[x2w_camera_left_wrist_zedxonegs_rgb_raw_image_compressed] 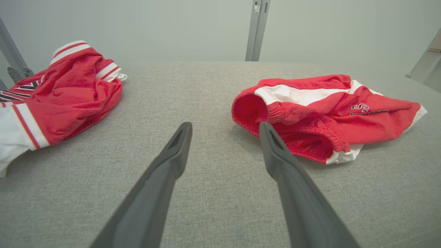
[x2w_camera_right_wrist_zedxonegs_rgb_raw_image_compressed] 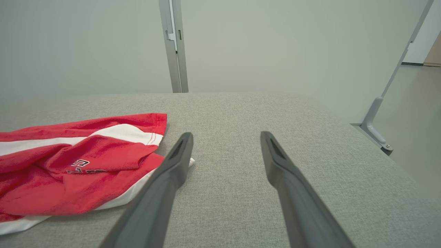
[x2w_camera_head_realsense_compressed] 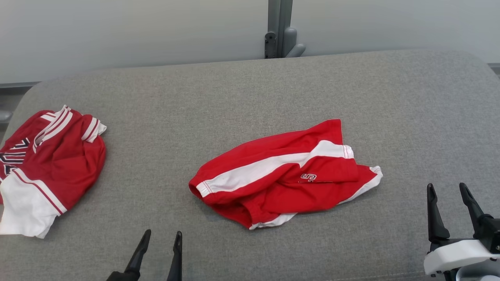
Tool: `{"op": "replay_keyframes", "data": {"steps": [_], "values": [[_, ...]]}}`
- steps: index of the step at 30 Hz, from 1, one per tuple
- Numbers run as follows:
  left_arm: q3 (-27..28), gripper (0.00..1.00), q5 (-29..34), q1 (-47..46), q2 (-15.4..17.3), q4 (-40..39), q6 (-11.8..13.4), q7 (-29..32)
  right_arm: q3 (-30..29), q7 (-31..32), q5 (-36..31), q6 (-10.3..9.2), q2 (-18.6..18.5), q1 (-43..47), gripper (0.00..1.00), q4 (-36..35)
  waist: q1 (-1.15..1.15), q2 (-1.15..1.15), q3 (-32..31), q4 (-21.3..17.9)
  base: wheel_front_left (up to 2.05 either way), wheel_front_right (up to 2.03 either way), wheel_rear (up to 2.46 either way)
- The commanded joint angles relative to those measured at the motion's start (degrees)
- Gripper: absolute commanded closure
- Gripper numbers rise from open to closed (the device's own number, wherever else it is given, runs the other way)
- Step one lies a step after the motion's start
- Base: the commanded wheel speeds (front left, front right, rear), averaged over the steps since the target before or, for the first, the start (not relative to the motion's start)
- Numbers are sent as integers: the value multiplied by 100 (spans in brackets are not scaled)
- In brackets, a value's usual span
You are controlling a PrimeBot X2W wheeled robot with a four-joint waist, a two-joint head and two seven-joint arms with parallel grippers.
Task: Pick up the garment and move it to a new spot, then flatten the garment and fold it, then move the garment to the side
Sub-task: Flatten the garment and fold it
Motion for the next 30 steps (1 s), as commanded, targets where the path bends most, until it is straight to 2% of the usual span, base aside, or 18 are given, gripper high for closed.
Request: {"op": "replay_keyframes", "data": {"steps": [1, 6, 10, 13, 20, 30], "values": [[-37, 0, -68, -86, -8, 43, -24, -15, 14, -26, -45, -6, -69, -63, 0, 52, 0, 52, 47, -29, 0, 0, 0], [-871, 0, -426, -310, 90, 322, -39, -9, 388, 125, -206, -6, -576, -396, 0, 455, 0, 52, 242, -129, 0, 0, 0], [-1683, 0, -942, -668, 324, 608, -29, -2, 727, 579, -230, -6, -950, -822, 0, 572, 0, 52, 503, -217, 0, 0, 0], [-2094, 0, -1260, -988, 483, 767, -30, 91, 962, 992, -232, -6, -1148, -1123, 0, 656, 0, 52, 665, -250, 0, 0, 0], [-2606, 0, -1649, -1620, 649, 1028, -31, 307, 1563, 1685, -110, -7, -1316, -1615, 0, 839, 0, 52, 979, -249, 0, 0, 0], [-3055, 0, -2023, -2155, 828, 1172, -32, 367, 2046, 1676, -25, -8, -1278, -2069, 0, 1184, 0, 52, 1386, -197, 0, 0, 0]]}}
